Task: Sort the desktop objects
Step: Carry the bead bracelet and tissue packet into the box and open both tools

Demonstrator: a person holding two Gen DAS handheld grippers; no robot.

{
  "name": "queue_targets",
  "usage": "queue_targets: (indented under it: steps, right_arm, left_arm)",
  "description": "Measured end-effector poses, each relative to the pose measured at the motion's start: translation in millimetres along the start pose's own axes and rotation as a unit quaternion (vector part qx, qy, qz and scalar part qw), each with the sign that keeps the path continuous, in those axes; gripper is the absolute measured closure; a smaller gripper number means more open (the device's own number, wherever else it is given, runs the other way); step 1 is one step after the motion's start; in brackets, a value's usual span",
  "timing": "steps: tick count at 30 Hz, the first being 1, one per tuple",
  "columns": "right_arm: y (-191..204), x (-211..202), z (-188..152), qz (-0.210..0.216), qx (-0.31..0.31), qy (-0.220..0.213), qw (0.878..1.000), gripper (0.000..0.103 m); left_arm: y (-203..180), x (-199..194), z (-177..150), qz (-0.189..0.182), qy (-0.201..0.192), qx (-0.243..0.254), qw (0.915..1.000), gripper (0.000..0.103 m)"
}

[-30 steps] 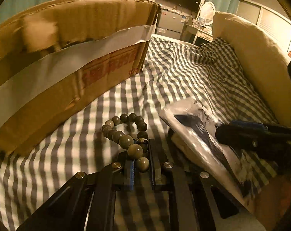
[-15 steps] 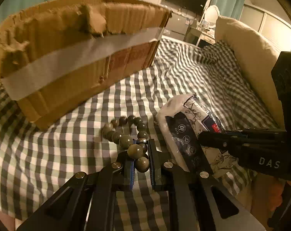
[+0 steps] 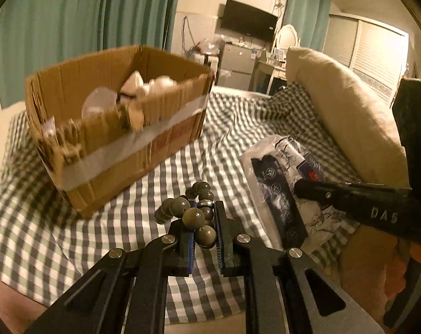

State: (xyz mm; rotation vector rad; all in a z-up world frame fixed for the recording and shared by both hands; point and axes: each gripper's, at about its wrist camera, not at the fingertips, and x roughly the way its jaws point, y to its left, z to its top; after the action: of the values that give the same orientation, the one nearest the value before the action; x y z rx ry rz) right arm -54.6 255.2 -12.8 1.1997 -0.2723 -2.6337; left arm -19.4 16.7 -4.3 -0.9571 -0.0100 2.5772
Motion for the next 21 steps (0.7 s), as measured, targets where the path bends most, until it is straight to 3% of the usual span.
queue_targets:
  steps: [5, 12, 16, 21]
  right_arm:
    - [17, -22, 31, 0.025, -0.012, -0.034, 0.999, 0.099]
    - [62, -34, 102, 0.066, -0.06, -0.094, 0.992, 0.099]
    - [81, -10, 138, 0.073, -0.072, -0.104, 0.989, 0.099]
    - [88, 37, 164, 0.063, -0.072, -0.088, 0.992, 0.099]
  left_arm:
    - [-5, -30, 27, 0.007, -0.047, 0.018, 0.9987, 0.092]
    - [13, -75, 96, 0.033, -0.131, 0.013, 0.9908, 0.092]
    - [33, -72, 126, 0.059, -0.143, 0.019, 0.9878, 0.092]
    - [66, -36, 141, 0.084, -0.12, 0.015, 0.9891, 0.091]
